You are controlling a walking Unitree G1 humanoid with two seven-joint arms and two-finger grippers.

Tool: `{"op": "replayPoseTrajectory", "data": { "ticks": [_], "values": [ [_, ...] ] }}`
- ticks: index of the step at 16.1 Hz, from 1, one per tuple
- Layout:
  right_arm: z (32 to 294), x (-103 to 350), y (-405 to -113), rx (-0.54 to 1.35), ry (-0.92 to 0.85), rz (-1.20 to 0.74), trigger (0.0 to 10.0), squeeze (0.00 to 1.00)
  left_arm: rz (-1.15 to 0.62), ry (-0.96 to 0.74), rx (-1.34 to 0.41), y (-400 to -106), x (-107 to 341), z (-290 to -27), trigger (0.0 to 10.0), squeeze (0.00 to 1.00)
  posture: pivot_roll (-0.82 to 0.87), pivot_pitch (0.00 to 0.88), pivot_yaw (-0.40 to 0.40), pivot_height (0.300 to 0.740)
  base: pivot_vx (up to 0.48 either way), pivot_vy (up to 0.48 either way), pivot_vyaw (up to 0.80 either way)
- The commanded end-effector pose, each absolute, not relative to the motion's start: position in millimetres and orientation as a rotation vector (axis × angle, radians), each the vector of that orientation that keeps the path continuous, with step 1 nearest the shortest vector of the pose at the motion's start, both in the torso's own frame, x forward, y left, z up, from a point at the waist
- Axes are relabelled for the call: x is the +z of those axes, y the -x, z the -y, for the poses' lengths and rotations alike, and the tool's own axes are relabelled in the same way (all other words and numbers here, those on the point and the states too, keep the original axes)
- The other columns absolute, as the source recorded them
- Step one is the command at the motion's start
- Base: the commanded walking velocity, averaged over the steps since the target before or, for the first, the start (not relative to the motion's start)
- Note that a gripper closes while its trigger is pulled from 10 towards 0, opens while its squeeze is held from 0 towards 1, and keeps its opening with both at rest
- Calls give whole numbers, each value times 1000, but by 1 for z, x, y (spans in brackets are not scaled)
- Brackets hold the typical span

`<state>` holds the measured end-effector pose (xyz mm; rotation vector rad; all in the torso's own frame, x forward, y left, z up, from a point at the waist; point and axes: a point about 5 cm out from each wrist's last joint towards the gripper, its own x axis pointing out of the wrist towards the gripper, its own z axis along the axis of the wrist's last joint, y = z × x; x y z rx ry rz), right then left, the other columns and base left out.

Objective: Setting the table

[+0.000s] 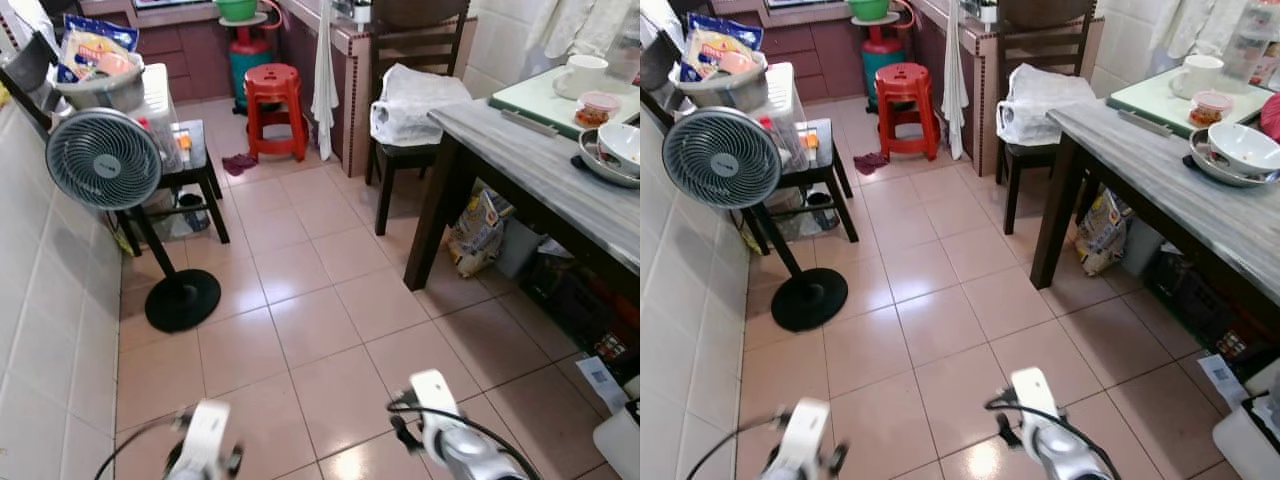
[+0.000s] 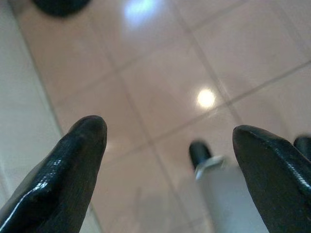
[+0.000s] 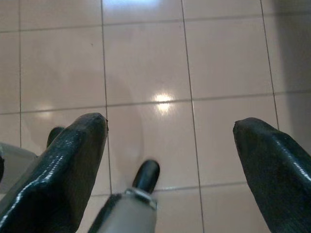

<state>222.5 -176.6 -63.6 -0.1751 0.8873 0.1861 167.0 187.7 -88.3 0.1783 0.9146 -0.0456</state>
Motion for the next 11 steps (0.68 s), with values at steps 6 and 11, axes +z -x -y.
{"op": "replayPoseTrajectory", "data": {
  "ticks": [6, 11],
  "values": [
    [177, -72, -208, 196, 263, -919, 10000, 0, -1001, -170, -29, -151, -95, -199, 10000, 0, -36, 0, 62, 740, 0, 0, 400],
    [167, -71, -211, 271, 303, -894, 10000, 0, -1024, -209, -62, -148, -96, -198, 10000, 0, -31, 0, 61, 740, 0, 0, 800]
  ]
}}
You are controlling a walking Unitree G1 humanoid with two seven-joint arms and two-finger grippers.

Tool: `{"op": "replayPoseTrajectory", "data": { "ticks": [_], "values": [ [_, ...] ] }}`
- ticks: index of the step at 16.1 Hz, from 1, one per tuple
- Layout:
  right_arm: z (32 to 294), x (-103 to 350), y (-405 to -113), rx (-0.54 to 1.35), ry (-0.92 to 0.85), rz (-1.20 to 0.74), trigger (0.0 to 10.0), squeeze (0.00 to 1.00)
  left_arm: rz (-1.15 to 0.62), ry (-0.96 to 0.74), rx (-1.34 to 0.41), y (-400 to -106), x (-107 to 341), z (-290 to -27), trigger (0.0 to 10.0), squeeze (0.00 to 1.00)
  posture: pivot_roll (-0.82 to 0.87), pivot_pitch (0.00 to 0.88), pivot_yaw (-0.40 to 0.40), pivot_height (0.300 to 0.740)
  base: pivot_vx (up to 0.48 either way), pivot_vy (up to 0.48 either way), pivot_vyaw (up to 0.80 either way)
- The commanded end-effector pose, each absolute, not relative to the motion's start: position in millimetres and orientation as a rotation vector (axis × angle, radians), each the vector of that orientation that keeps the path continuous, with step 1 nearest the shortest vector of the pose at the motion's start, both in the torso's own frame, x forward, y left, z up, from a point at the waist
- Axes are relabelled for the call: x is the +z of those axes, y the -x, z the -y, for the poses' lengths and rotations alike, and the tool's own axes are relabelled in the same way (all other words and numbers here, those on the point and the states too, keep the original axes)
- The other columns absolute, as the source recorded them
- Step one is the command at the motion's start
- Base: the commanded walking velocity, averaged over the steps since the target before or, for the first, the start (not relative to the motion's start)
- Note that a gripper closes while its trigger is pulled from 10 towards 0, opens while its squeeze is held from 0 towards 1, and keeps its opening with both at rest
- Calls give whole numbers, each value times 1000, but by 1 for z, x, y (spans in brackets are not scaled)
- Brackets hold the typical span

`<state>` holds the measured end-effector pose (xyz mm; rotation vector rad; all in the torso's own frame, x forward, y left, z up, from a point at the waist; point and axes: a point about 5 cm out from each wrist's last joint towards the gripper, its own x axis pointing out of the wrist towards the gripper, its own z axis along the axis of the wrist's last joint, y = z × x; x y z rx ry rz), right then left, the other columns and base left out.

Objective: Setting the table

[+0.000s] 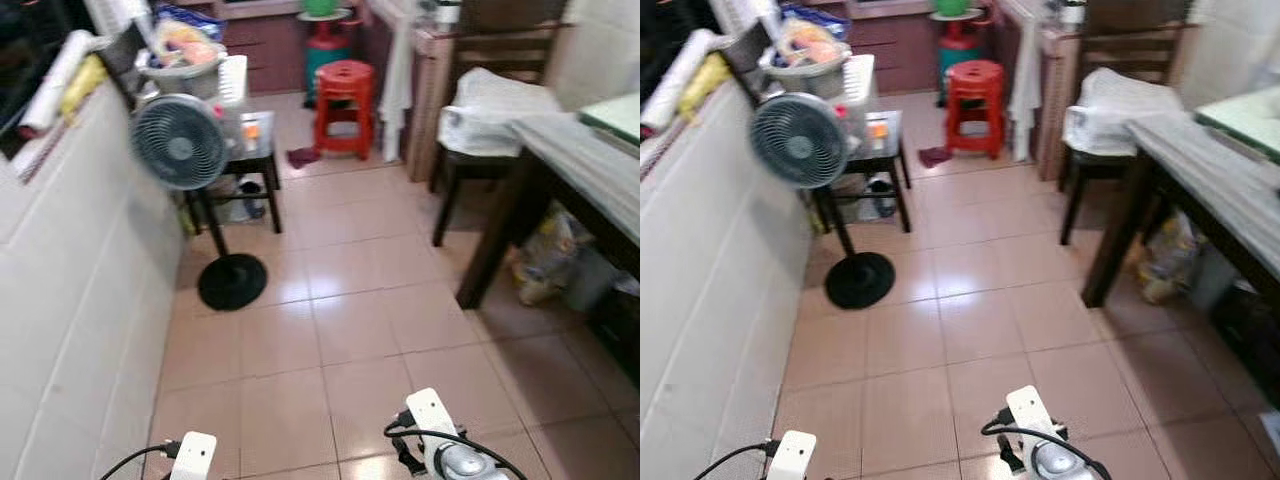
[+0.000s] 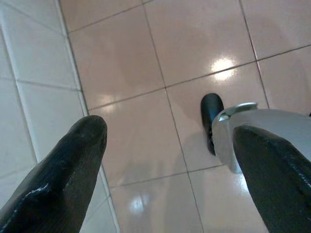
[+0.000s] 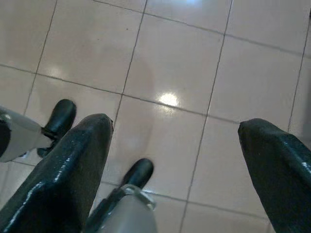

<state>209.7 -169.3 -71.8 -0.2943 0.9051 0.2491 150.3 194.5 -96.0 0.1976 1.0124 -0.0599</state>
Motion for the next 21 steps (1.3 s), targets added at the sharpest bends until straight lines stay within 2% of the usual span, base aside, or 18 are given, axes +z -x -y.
{"op": "replayPoseTrajectory", "data": {
  "ticks": [1, 9, 14, 21],
  "values": [
    [168, -72, -210, 270, 309, -902, 10000, 0, -1024, -205, -53, -148, -96, -199, 10000, 0, -25, 0, 57, 740, 0, 0, 800],
    [174, -73, -207, 277, 344, -927, 10000, 0, -1048, -203, -13, -146, -97, -201, 10000, 0, -2, 2, 42, 740, 0, 0, 686],
    [162, -73, -209, 317, 347, -919, 10000, 0, -1029, -178, -22, -154, -95, -197, 10000, 0, 9, 4, 25, 740, 0, 0, 0],
    [168, -72, -210, 335, 381, -919, 10000, 0, -1024, -138, -34, -161, -93, -191, 10000, 0, 7, 2, 21, 740, 0, 0, 0]
  ]
}}
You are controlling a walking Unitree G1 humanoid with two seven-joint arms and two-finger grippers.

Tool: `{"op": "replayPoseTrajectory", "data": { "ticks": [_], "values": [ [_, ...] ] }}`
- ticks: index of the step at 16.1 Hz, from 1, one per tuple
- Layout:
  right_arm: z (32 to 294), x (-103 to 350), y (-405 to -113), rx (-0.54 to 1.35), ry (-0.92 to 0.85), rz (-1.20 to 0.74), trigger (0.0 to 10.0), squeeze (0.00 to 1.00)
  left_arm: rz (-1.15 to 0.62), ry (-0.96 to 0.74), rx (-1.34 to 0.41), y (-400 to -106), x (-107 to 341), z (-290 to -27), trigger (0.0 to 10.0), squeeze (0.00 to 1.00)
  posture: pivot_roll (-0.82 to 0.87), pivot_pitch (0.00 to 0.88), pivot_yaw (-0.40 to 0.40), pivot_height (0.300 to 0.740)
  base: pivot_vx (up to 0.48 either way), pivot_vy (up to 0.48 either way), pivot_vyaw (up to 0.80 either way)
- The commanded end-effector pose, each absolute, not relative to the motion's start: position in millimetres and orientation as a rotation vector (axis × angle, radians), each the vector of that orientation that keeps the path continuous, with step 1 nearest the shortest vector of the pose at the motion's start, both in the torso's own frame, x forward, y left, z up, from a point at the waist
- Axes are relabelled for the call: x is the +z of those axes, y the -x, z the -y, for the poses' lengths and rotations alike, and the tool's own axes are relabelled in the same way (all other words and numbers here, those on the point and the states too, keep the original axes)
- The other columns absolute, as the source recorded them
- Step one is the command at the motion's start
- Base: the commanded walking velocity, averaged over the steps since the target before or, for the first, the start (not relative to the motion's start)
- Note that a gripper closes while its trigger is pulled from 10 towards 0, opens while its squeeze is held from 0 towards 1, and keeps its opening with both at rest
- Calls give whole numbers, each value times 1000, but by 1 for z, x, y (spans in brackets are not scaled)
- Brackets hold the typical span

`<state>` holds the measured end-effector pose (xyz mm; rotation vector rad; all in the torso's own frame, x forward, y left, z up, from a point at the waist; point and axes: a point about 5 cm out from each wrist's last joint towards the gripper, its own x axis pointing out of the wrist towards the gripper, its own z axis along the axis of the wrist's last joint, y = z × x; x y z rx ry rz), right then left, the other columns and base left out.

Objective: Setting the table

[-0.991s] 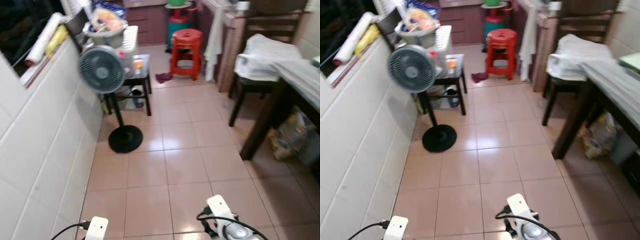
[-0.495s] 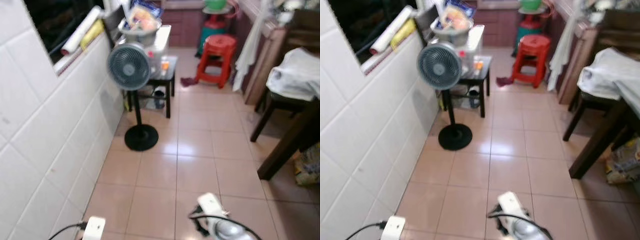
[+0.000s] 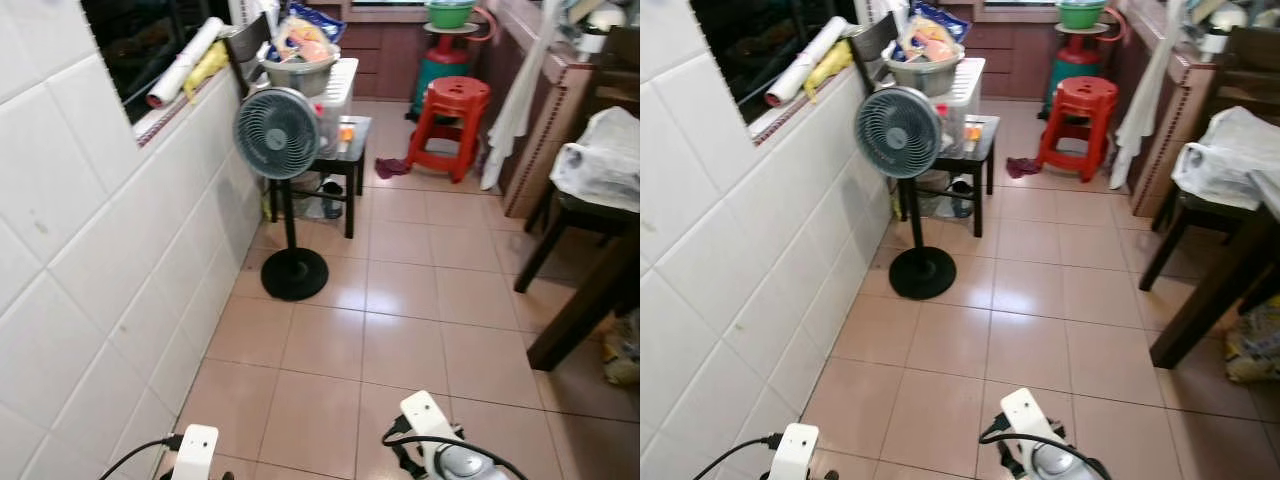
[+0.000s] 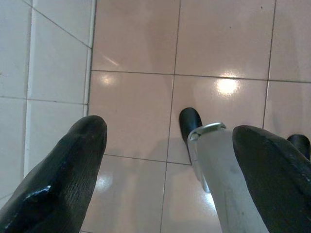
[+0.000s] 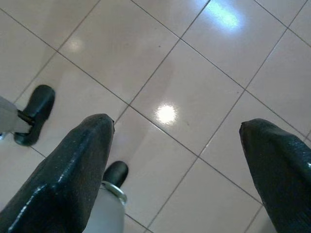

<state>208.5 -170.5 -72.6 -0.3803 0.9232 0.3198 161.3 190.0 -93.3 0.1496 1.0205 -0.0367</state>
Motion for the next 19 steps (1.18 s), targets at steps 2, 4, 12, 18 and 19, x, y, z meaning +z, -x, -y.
{"op": "replayPoseTrajectory", "data": {
  "ticks": [2, 4, 12, 18, 19],
  "values": [
    [170, -73, -208, 341, 391, -923, 10000, 0, -1020, -135, -49, -161, -94, -189, 10000, 0, 7, 3, 21, 740, 279, 0, 0],
    [171, -73, -207, 335, 389, -926, 10000, 0, -1017, -132, -73, -162, -94, -184, 10000, 0, 4, 3, 24, 740, 337, 0, 0],
    [170, -71, -211, 343, 401, -915, 10000, 0, -1027, -149, -98, -162, -94, -180, 10000, 0, -3, 3, 21, 740, 374, 106, 0],
    [169, -70, -213, 350, 400, -903, 10000, 0, -1027, -153, -105, -163, -94, -180, 10000, 0, -3, 4, 23, 740, 352, 325, 0],
    [169, -70, -213, 351, 400, -903, 10000, 0, -1027, -155, -106, -163, -94, -180, 10000, 0, -2, 4, 24, 740, 337, 341, 0]
  ]
}}
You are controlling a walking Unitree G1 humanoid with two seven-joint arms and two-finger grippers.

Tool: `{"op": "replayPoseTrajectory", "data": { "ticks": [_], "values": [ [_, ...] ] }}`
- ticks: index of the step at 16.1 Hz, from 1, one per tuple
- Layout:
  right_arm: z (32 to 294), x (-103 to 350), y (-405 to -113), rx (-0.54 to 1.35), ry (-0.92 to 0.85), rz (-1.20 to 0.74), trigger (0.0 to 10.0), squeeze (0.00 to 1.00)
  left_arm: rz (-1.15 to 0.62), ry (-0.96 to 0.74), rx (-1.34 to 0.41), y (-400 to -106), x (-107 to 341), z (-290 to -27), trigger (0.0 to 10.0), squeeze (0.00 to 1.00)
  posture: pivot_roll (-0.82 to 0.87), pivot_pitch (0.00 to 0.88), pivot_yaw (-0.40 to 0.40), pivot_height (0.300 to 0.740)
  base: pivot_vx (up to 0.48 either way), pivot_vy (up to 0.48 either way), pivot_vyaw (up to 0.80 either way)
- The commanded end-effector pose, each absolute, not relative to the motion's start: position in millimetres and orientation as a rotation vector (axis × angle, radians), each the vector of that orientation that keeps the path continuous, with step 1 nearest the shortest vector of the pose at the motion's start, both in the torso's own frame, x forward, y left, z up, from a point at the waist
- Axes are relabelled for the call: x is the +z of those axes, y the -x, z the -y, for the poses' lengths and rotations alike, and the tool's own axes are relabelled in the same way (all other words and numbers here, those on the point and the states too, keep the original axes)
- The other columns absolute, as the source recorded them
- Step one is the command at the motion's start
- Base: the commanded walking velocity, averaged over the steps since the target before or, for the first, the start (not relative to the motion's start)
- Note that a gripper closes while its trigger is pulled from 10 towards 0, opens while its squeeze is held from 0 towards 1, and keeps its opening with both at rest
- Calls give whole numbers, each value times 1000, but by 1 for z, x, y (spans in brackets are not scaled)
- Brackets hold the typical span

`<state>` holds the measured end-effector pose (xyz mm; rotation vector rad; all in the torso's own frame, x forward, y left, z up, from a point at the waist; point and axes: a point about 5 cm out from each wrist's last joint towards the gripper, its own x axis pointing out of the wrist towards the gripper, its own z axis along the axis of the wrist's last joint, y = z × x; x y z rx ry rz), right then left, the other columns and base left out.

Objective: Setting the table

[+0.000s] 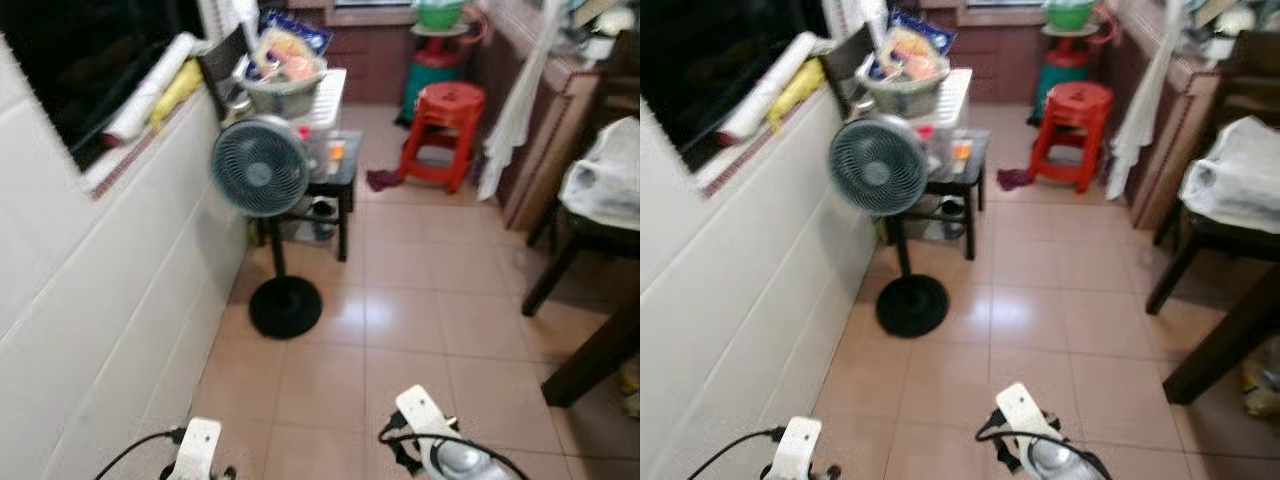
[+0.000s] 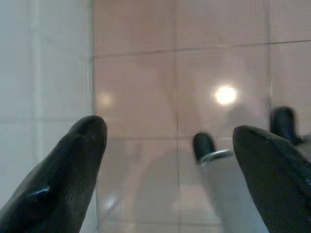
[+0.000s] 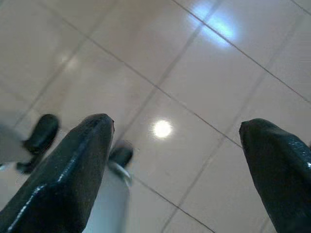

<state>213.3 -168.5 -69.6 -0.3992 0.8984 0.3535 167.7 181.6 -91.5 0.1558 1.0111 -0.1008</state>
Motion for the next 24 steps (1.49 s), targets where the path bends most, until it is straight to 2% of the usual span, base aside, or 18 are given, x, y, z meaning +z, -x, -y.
{"op": "replayPoseTrajectory", "data": {
  "ticks": [1, 9, 19, 24],
  "values": [
    [168, -70, -213, 352, 400, -902, 10000, 0, -1027, -156, -106, -163, -94, -180, 10000, 0, -2, 4, 24, 740, 337, 341, 0],
    [166, -69, -215, 363, 408, -894, 10000, 0, -1026, -166, -107, -165, -93, -180, 10000, 0, -5, 4, 27, 740, 319, 343, 0],
    [163, -69, -215, 361, 404, -896, 10000, 0, -1025, -184, -109, -166, -93, -182, 10000, 0, -3, 4, 27, 740, 0, 0, 0],
    [160, -65, -221, 421, 448, -880, 10000, 0, -1025, -148, -60, -164, -94, -179, 10000, 0, 26, 0, -24, 740, 0, 0, 0]
  ]
}}
